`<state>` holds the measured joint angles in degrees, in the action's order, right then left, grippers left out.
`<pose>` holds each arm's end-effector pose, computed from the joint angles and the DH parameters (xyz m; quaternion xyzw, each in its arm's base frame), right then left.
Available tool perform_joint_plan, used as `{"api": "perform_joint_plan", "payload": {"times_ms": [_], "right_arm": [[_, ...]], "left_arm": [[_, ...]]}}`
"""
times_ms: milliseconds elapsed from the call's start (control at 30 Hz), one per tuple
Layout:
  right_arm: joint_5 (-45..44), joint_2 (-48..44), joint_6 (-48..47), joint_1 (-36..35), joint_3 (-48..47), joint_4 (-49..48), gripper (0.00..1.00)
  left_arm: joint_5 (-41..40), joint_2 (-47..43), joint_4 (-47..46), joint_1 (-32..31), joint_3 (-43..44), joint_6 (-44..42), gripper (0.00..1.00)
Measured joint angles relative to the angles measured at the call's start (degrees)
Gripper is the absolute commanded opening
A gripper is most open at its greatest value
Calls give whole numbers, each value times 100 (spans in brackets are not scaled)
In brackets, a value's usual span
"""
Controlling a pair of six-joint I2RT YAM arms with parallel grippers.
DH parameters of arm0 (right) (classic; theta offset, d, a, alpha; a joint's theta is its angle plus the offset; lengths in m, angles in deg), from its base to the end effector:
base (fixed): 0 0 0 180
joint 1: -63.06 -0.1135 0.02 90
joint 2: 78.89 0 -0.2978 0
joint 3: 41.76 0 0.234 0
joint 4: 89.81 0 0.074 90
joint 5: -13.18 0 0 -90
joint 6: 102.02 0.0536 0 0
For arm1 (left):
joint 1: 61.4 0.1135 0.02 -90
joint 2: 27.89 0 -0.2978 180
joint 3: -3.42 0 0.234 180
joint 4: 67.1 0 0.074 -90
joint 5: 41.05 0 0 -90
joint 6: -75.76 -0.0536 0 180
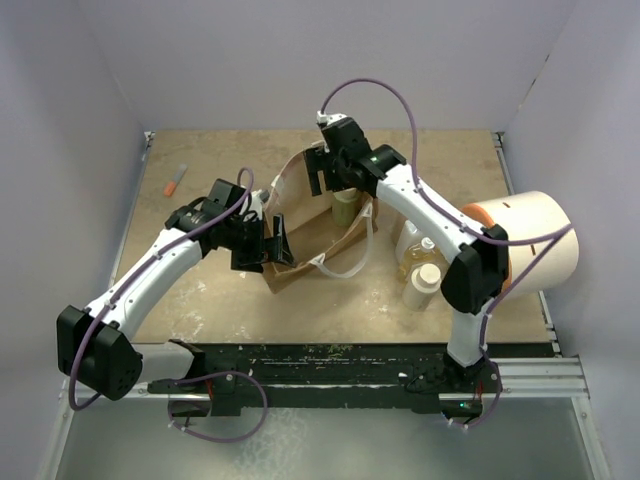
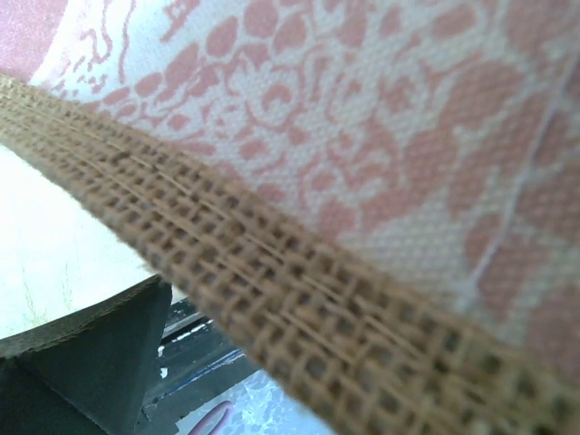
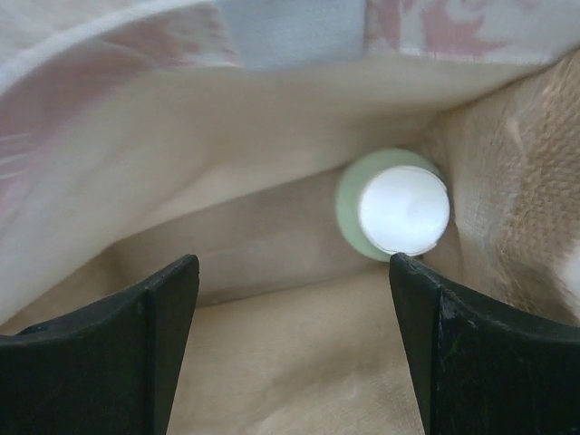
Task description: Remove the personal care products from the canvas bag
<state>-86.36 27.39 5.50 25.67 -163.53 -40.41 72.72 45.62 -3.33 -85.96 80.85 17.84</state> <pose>0.3504 0.2566 0.3911 -0.1132 0.8731 0.1509 0.4496 0.2009 -0.1156 0.3086 -0.0085 0.9464 -0.2958 0.1297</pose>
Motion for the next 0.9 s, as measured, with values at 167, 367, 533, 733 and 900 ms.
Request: {"api": "perform_joint_plan", "payload": {"times_ms": [167,367,533,733,900], "right_arm": [[-713,538,326,44,-52,601,93],[-1187,463,778,127,280,601,97],[-1215,492,1047,275,433,463,98],[-1185,822,1204,308,273,247,97],[-1355,1270,1250,302,140,9,91]], "left_arm": [[2,-109,-4,0,0,-26,99],[11,-275,-116,0,0,-22,99],[33,-282,-151,0,0,-20,99],[31,-282,-116,0,0,-22,99],[24,-282,-103,0,2,-20,99]]}}
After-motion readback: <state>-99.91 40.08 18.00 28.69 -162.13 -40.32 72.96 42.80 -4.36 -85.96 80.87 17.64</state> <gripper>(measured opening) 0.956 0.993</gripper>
